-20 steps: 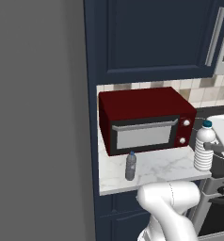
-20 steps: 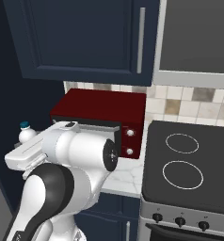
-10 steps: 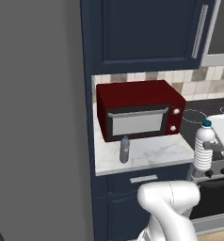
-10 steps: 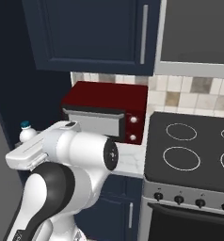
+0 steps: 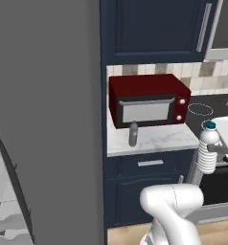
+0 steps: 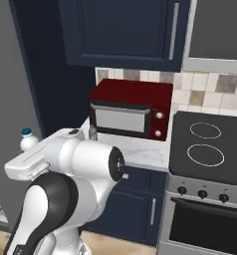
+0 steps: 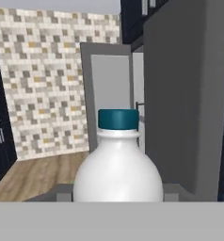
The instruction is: Take the bottled waters from the counter and place them in the freezer to freeze. Close the freezer door after placing the bottles.
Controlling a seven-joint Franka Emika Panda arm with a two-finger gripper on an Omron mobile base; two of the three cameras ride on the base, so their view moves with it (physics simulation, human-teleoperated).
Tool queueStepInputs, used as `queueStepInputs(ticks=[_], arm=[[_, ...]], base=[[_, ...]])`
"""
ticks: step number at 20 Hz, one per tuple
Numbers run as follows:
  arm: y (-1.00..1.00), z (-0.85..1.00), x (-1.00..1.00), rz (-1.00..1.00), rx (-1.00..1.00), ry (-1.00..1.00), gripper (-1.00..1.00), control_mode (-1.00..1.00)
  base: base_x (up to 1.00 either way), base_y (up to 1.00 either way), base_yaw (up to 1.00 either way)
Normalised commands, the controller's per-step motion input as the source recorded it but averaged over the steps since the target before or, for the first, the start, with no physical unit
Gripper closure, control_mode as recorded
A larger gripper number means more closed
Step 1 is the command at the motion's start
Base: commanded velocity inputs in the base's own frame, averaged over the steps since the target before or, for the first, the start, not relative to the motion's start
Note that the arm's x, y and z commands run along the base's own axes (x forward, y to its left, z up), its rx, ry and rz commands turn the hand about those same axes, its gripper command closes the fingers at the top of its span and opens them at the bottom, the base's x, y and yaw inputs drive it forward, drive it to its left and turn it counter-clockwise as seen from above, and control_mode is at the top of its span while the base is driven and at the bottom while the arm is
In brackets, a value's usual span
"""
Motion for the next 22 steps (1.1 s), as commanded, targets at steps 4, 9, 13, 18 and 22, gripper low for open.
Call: queueStepInputs(ticks=[4, 9, 13, 18, 22], arm=[[0.00, 0.00, 0.00, 0.00, 0.00, 0.00, 1.00, 1.00], [0.00, 0.00, 0.00, 0.00, 0.00, 0.00, 1.00, 1.00], [0.00, 0.00, 0.00, 0.00, 0.00, 0.00, 1.00, 1.00], [0.00, 0.00, 0.00, 0.00, 0.00, 0.00, 1.00, 1.00], [0.00, 0.00, 0.00, 0.00, 0.00, 0.00, 1.00, 1.00]], base=[[-0.21, 0.56, 0.26], [-0.03, 0.75, 0.14], [0.00, 0.79, 0.03], [0.00, 0.75, 0.00], [0.00, 0.68, 0.00]])
